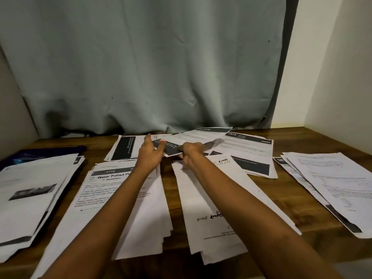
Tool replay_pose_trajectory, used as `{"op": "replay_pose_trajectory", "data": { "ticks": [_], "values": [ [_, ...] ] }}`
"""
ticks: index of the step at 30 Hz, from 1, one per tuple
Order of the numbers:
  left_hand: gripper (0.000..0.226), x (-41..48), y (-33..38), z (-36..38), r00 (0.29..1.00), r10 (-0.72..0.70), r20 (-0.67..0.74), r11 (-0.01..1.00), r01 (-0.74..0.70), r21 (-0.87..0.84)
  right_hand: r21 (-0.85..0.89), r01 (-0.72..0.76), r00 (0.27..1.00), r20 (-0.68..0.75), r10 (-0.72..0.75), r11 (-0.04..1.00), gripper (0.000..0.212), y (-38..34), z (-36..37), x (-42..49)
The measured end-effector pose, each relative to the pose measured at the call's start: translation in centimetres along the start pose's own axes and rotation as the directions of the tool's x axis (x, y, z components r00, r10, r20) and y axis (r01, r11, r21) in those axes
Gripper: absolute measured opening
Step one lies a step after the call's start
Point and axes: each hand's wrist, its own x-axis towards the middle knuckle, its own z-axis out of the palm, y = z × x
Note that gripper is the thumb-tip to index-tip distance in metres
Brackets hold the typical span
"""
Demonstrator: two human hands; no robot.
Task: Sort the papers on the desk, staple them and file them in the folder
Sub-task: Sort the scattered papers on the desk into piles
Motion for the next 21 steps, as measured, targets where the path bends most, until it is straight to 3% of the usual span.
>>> {"op": "replay_pose_trajectory", "data": {
  "ticks": [5,8,11,14,16,17,19,21],
  "values": [
    [0.054,0.8,-1.6,-1.9,0.997,0.053,-0.056,0.993,-0.047,0.106,0.169,-0.038,0.999,0.003,0.038,0.985,0.057,1.0,3.9,-0.7],
    [0.051,1.4,-2.8,-2.7,0.993,0.106,-0.042,0.982,-0.098,0.164,0.244,-0.051,0.996,0.084,0.032,0.969,0.056,0.9,5.6,-1.5],
    [0.05,2.0,-4.2,-3.3,0.987,0.163,0.008,0.957,-0.16,0.241,0.145,-0.112,0.959,0.274,0.069,0.983,0.039,0.7,6.0,-2.3],
    [0.049,2.7,-5.5,-3.7,0.978,0.192,0.077,0.933,-0.206,0.294,-0.007,-0.217,0.857,0.478,0.194,0.976,0.026,0.3,4.4,-2.9],
    [0.05,3.1,-6.2,-3.7,0.975,0.183,0.125,0.914,-0.216,0.344,-0.177,-0.186,0.835,0.49,0.25,0.967,0.018,-0.6,2.7,-2.3],
    [0.052,3.3,-6.4,-3.6,0.973,0.182,0.143,0.895,-0.224,0.385,-0.255,-0.123,0.86,0.455,0.231,0.959,0.015,-1.2,1.8,-1.7],
    [0.053,3.7,-6.6,-3.2,0.964,0.198,0.179,0.84,-0.261,0.476,-0.39,0.093,0.95,0.309,0.035,0.916,0.014,-2.1,-0.2,0.4],
    [0.052,4.1,-6.8,-2.9,0.951,0.215,0.221,0.791,-0.302,0.532,-0.614,0.29,0.956,0.145,-0.257,0.734,0.013,-3.0,-2.5,2.9]
  ]
}}
